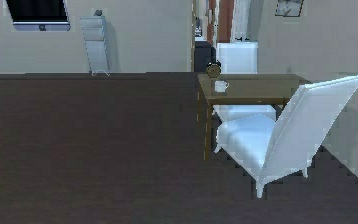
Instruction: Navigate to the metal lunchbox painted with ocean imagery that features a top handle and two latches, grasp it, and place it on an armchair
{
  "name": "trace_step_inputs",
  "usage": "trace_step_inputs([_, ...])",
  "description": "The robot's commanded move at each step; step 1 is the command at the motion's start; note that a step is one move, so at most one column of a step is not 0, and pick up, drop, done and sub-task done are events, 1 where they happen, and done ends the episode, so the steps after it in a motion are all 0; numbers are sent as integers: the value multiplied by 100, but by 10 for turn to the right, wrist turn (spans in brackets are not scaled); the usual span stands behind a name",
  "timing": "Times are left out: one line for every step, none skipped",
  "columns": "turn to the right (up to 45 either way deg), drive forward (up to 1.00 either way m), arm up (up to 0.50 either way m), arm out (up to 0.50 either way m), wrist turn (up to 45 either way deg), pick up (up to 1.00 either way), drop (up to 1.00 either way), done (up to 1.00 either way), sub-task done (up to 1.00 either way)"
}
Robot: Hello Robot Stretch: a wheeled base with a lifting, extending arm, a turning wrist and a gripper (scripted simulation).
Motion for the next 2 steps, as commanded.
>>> trace_step_inputs([0, 0, 0, 0, 270, 0, 0, 0, 0])
trace_step_inputs([0, 0, -42, 0, 0, 0, 0, 0, 0])
